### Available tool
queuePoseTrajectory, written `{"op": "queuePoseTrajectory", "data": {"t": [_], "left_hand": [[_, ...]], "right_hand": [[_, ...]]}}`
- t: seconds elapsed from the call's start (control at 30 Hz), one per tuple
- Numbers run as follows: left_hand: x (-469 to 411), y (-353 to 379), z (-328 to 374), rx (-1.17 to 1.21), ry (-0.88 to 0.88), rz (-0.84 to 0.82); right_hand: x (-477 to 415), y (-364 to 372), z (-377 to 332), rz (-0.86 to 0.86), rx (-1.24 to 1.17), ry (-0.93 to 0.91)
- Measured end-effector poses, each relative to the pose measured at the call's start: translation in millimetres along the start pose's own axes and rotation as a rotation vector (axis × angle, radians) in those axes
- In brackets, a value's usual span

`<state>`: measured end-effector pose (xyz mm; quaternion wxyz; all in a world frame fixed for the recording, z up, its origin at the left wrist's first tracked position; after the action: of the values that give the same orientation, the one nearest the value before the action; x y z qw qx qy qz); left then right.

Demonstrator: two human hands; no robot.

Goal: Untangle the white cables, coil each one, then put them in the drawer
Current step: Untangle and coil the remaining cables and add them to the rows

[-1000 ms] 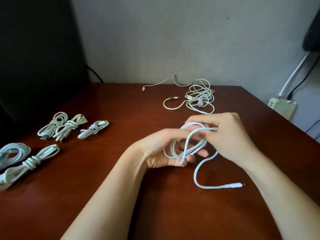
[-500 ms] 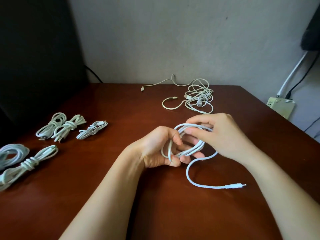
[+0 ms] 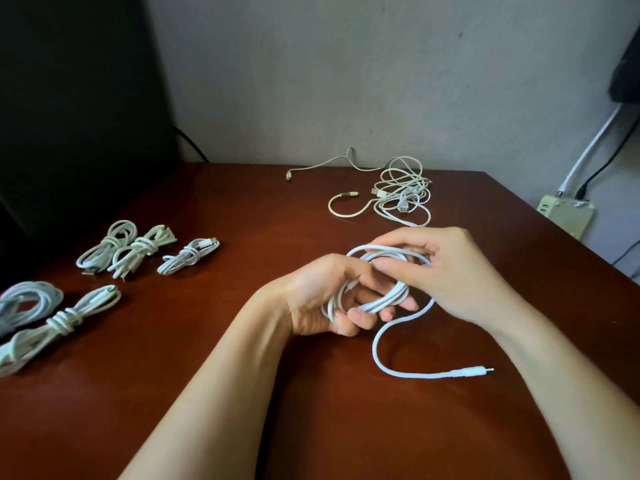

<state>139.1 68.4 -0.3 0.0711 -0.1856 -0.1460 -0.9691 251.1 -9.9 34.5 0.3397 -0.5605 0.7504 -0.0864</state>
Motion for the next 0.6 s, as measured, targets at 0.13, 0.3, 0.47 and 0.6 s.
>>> {"op": "queuePoseTrajectory", "data": {"t": [0.13,0.3,0.47,0.6], "left_hand": [[4.7,2.3,-1.8,-0.056,0.012,-0.038],[6.0,3.0,0.9,-0.076,0.099,0.034],[3.1,4.8,3.0,-0.044,0.122,0.085],[1.9,0.4,5.7,0.03,0.157,0.171]], "right_hand": [[-0.1,0.9,-3.5,-0.013,-0.003,-0.004],[-2.2,3.9,-4.3,-0.011,-0.067,0.001],[-2.1,2.0,-1.2,0.029,-0.099,0.018],[-3.2,-4.9,0.7,0.04,-0.263,0.051]]}}
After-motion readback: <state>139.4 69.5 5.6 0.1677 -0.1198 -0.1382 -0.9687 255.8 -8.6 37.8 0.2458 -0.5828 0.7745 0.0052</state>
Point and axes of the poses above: each hand's wrist, its own x-axis away from the middle knuckle, its own y-axis out of the palm, z = x × y, the point moved 3 cm from there along -x, towards the middle knuckle, and after that the axes turned 2 degrees about -y, right-handed, at the moved point
